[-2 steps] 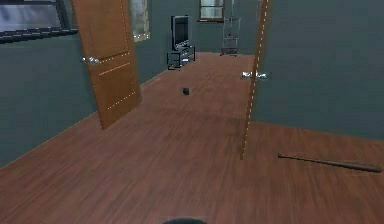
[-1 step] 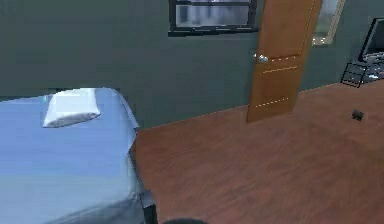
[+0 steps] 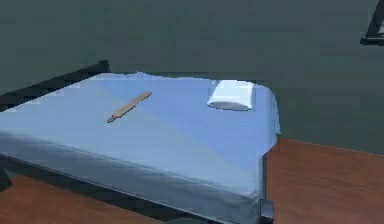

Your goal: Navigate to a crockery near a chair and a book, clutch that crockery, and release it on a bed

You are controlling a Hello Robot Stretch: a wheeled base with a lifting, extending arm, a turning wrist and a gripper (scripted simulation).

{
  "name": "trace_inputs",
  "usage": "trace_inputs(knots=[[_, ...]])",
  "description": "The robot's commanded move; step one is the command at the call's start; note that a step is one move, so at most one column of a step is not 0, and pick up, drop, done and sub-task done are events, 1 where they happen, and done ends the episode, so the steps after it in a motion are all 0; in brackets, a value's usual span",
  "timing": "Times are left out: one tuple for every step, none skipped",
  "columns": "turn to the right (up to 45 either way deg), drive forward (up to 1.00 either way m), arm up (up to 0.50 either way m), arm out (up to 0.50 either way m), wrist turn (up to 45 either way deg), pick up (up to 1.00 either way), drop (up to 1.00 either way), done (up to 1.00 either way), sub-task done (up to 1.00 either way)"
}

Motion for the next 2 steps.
trace_inputs(knots=[[-45.0, 0.00, 0.00, 0.00, 0.0, 0.00, 0.00, 0.00, 0.00], [-6.0, 0.00, 0.00, 0.00, 0.0, 0.00, 0.00, 0.00, 0.00]])
